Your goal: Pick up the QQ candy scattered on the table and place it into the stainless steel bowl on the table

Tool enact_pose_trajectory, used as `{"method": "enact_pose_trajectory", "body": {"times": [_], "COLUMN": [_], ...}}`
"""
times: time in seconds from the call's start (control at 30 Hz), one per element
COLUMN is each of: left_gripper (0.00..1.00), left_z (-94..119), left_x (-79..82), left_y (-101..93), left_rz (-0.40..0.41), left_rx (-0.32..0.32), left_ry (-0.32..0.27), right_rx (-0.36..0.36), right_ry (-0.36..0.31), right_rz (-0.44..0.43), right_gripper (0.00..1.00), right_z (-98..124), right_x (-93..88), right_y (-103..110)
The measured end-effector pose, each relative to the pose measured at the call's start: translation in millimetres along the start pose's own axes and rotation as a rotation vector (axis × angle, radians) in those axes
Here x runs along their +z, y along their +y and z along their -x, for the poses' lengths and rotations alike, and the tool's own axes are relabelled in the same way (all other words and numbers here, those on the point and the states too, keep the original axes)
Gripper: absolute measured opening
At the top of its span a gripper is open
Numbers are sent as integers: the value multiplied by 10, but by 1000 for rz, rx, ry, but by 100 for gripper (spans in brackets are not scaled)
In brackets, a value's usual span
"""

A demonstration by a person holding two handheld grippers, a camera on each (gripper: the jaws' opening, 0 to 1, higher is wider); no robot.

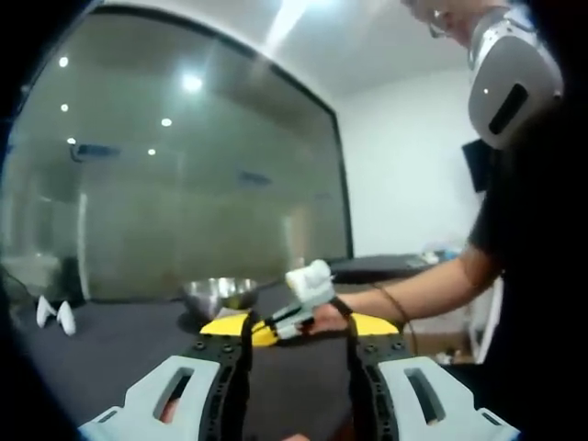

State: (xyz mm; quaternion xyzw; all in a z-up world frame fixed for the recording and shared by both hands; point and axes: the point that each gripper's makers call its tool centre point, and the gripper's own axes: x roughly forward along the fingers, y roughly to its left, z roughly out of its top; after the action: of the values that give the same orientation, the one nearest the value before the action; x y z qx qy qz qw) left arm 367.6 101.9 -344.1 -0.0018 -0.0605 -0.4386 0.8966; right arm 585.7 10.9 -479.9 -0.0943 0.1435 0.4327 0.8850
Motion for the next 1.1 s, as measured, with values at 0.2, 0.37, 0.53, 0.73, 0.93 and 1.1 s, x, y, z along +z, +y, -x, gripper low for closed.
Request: {"method": "enact_pose_trajectory", "body": {"times": [0.2,0.37,0.53,0.73,0.93,1.1], "left_gripper": [43,43,43,43,43,43], "left_z": [-7,-12,-18,-32,-20,-1], "left_x": [-6,8,12,62,64,59], "left_y": [-19,-36,-40,-55,-94,-120], "left_rz": [-2,-6,-9,-13,-18,-21], "left_rx": [-3,-7,-12,-11,-15,-15], "left_ry": [3,3,3,-14,-12,-7], "right_rx": [-4,-13,-25,-62,-108,-150], "right_ry": [1,-19,-93,-161,-200,-180], "right_rz": [-12,-11,43,76,84,132], "right_gripper": [10,10,10,10,10,10], "right_z": [7,101,268,389,384,285], "right_x": [3,121,527,904,1140,1222], "right_y": [2,29,0,-152,-393,-550]}}
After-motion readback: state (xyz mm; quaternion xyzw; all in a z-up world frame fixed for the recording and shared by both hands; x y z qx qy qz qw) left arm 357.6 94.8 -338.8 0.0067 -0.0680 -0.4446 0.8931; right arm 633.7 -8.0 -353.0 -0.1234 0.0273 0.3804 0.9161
